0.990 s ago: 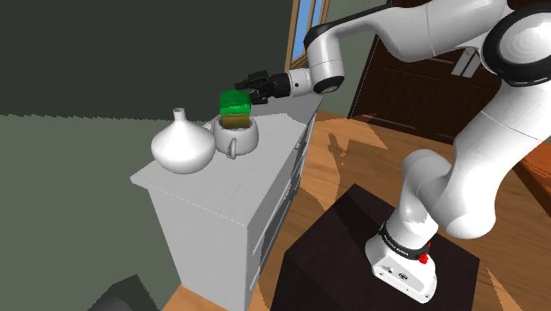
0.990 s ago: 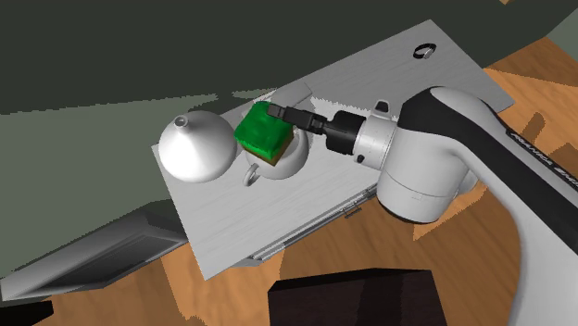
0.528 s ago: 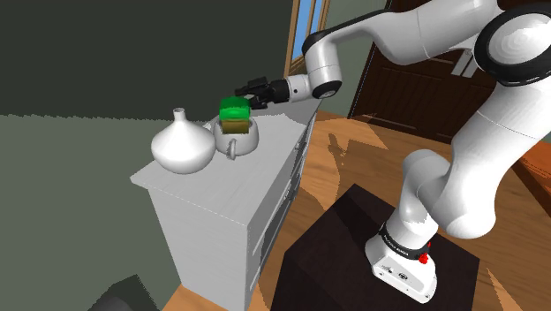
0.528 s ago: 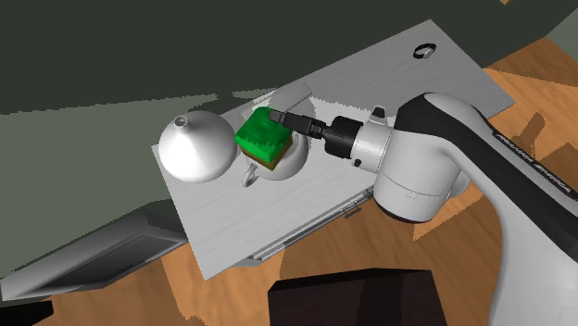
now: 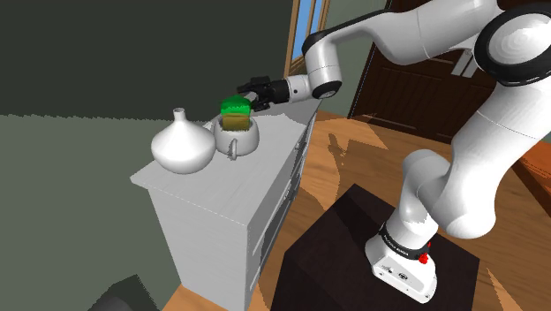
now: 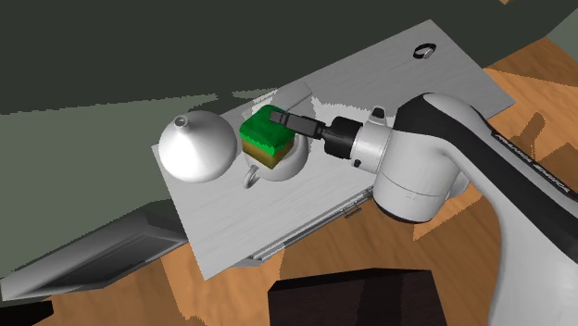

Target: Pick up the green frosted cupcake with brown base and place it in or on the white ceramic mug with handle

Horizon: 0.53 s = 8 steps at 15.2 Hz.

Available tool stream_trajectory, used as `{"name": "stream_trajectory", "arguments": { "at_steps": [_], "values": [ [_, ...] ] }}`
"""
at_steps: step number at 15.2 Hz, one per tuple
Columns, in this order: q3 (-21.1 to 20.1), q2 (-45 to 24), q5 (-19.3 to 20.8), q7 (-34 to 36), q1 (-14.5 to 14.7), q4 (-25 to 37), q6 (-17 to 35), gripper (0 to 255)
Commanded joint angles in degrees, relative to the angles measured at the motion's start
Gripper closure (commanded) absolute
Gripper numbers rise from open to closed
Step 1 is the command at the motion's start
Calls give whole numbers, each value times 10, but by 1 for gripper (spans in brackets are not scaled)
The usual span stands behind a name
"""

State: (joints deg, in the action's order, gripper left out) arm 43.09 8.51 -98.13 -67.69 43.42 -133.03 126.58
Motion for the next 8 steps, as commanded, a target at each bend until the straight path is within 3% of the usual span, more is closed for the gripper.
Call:
{"name": "stream_trajectory", "arguments": {
  "at_steps": [1, 5, 8],
  "values": [
    [0, 0, 0, 0, 0, 0, 0, 0],
    [12, 71, 74, 19, -33, -41, 1, 0],
    [11, 71, 74, 19, -33, -41, 1, 0]
  ]
}}
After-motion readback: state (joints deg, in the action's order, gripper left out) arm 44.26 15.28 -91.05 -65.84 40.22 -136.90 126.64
